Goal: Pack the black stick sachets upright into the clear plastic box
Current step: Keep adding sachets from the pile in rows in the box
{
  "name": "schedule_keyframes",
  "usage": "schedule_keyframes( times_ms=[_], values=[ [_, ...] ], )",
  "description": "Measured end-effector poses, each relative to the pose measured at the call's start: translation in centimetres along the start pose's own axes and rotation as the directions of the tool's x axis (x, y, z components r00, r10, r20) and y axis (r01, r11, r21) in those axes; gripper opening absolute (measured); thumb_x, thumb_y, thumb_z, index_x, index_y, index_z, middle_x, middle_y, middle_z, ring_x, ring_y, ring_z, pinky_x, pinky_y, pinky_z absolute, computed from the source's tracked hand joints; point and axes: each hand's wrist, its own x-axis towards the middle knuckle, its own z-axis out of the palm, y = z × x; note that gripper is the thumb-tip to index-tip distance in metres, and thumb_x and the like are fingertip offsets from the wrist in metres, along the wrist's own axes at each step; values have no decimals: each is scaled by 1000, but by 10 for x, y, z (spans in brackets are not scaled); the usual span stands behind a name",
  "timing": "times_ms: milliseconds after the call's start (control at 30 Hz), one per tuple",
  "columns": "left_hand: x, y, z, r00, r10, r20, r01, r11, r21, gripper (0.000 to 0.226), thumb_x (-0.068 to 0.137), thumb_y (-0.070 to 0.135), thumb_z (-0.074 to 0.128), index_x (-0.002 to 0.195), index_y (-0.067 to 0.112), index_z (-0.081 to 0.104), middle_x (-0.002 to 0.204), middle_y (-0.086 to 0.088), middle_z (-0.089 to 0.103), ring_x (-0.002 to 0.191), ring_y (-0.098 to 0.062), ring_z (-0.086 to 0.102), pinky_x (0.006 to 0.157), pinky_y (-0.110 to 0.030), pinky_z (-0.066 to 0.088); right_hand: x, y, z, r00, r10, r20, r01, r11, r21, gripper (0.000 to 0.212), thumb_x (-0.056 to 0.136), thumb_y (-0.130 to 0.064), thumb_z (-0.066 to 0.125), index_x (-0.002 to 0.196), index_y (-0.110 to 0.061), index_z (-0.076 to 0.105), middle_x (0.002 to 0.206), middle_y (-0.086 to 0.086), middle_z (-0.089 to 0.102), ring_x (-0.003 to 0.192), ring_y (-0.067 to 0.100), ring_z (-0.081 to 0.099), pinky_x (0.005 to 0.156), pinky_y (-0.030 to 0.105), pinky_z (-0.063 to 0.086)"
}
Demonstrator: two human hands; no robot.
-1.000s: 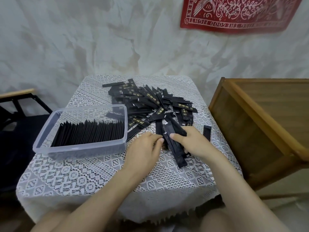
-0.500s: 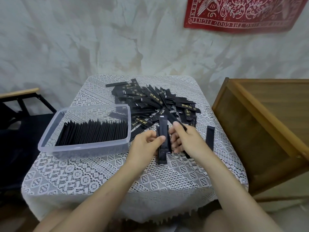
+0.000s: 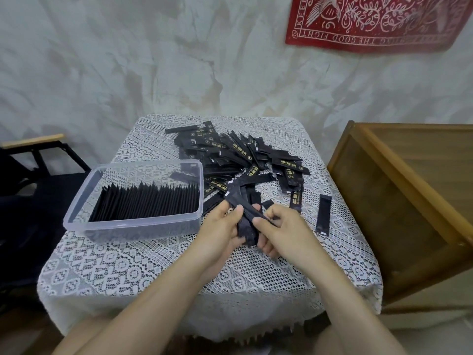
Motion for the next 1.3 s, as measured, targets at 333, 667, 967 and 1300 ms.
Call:
schedule_keyframes(
  times_ms=[333, 667, 967, 1300],
  values=[
    [-14, -1, 0, 997, 64, 43, -63, 998, -21, 30, 108, 15, 39, 130, 7, 58, 125, -11, 70, 119, -25, 65, 105, -46, 49, 6, -5, 0, 990, -141, 20, 142, 978, -151, 18, 93, -40, 68, 81, -27, 69, 85, -22, 71, 87, -7, 66, 83, 33, 53],
    [-13, -2, 2, 979, 202, 16, -198, 937, 289, 32, 108, 16, 40, 130, 28, 59, 124, 12, 69, 118, 3, 60, 99, -16, 44, 5, -5, 16, 959, -272, -82, 274, 961, 23, 7, 93, -30, 72, 99, -32, 70, 87, -9, 73, 76, 7, 68, 70, 33, 57],
    [-14, -11, -2, 948, 317, 28, -291, 829, 478, 35, 109, 10, 37, 124, 25, 63, 118, 3, 72, 113, -6, 64, 94, -17, 47, 9, 10, 20, 935, -336, -118, 302, 924, -237, 14, 99, -35, 60, 89, -27, 67, 87, -9, 63, 79, 13, 61, 72, 43, 54],
    [-53, 44, -21, 891, 454, -12, -390, 777, 495, 31, 103, 21, 50, 126, 34, 67, 115, 12, 74, 111, -10, 68, 98, -41, 53, 6, -58, 17, 934, -357, 21, 358, 933, -41, 7, 96, -23, 66, 91, -28, 68, 72, -7, 66, 66, 15, 61, 72, 49, 56]
  ],
)
